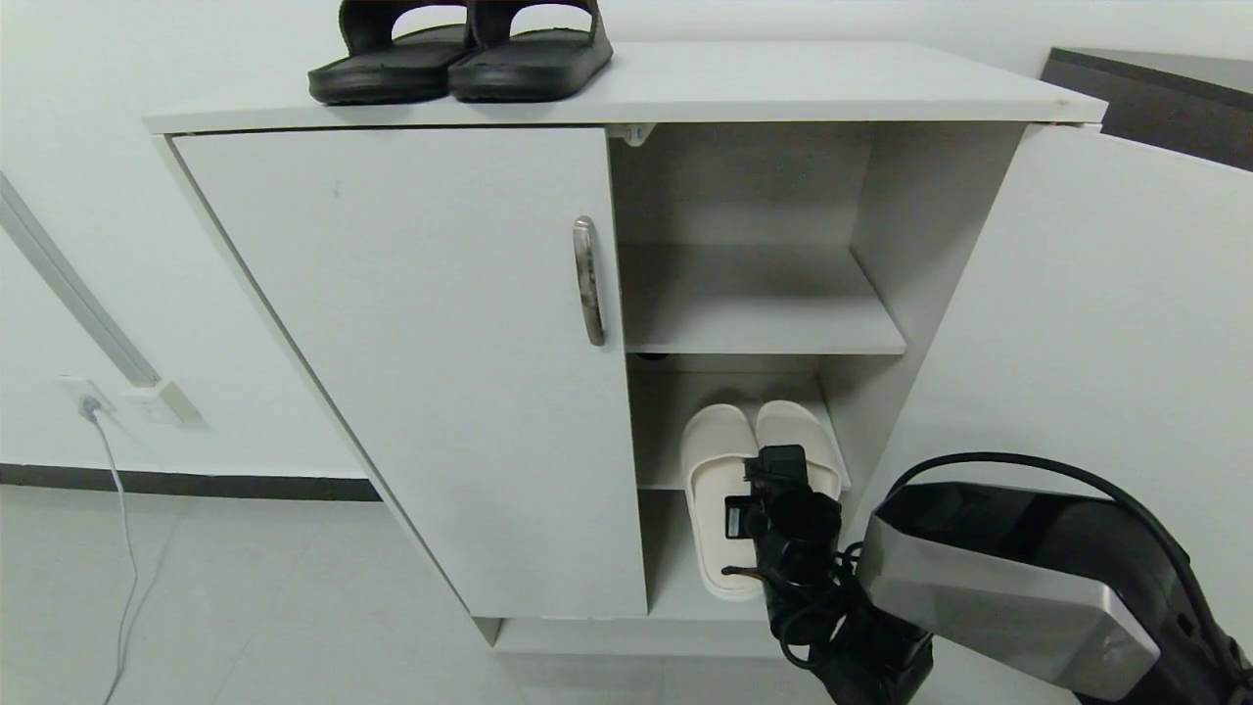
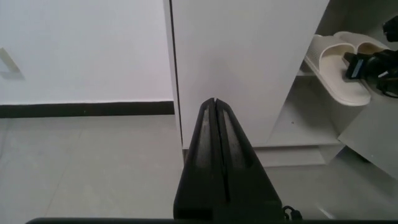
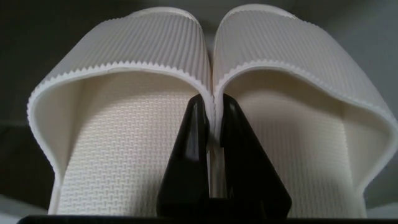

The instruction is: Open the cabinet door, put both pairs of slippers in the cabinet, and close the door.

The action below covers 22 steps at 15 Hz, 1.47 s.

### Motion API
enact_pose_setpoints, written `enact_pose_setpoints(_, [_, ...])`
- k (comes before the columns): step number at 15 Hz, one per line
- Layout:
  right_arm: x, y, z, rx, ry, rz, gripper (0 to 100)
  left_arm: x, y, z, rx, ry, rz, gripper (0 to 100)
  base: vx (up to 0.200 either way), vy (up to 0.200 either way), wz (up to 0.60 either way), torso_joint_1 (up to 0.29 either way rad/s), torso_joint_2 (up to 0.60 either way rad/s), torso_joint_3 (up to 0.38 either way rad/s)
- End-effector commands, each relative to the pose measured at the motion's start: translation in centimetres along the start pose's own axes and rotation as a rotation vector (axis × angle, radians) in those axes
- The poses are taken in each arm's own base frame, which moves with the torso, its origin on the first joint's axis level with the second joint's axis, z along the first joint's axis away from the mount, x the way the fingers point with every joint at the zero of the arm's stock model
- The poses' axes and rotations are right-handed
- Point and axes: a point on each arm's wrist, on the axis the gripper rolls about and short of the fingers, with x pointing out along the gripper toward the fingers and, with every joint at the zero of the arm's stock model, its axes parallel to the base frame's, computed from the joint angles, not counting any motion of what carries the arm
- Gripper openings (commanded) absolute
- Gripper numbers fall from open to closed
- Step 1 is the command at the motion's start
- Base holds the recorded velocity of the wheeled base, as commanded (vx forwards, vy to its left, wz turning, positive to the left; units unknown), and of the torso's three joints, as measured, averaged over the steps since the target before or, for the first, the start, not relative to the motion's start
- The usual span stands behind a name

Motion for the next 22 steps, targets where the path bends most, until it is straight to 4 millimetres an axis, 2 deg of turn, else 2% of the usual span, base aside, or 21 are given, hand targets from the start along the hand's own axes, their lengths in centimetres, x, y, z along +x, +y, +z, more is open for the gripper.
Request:
enact_pose_setpoints(1, [1.1, 0.5, 0.8, 0.025, -0.006, -0.009, 0, 0.0, 0.0, 0.0, 0.000, 0.002, 0.001, 0, 0.000, 0.000, 0.00, 0.000, 0.00, 0.000])
enact_pose_setpoints(4, [3.6, 0.5, 1.5, 0.029, 0.037, 0.000, 0, 0.0, 0.0, 0.0, 0.000, 0.002, 0.001, 0, 0.000, 0.000, 0.00, 0.000, 0.00, 0.000])
enact_pose_setpoints(12, [7.4, 1.7, 2.9, 0.042, 0.063, -0.013, 0, 0.0, 0.0, 0.0, -0.005, 0.001, 0.001, 0, 0.000, 0.000, 0.00, 0.000, 0.00, 0.000])
enact_pose_setpoints(16, [9.4, 1.6, 2.6, 0.043, 0.058, -0.037, 0, 0.0, 0.0, 0.0, -0.005, 0.001, 0.001, 0, 0.000, 0.000, 0.00, 0.000, 0.00, 0.000])
enact_pose_setpoints(22, [11.0, 1.3, 1.9, 0.049, 0.050, -0.044, 0, 0.0, 0.0, 0.0, -0.006, 0.001, 0.001, 0, 0.000, 0.000, 0.00, 0.000, 0.00, 0.000])
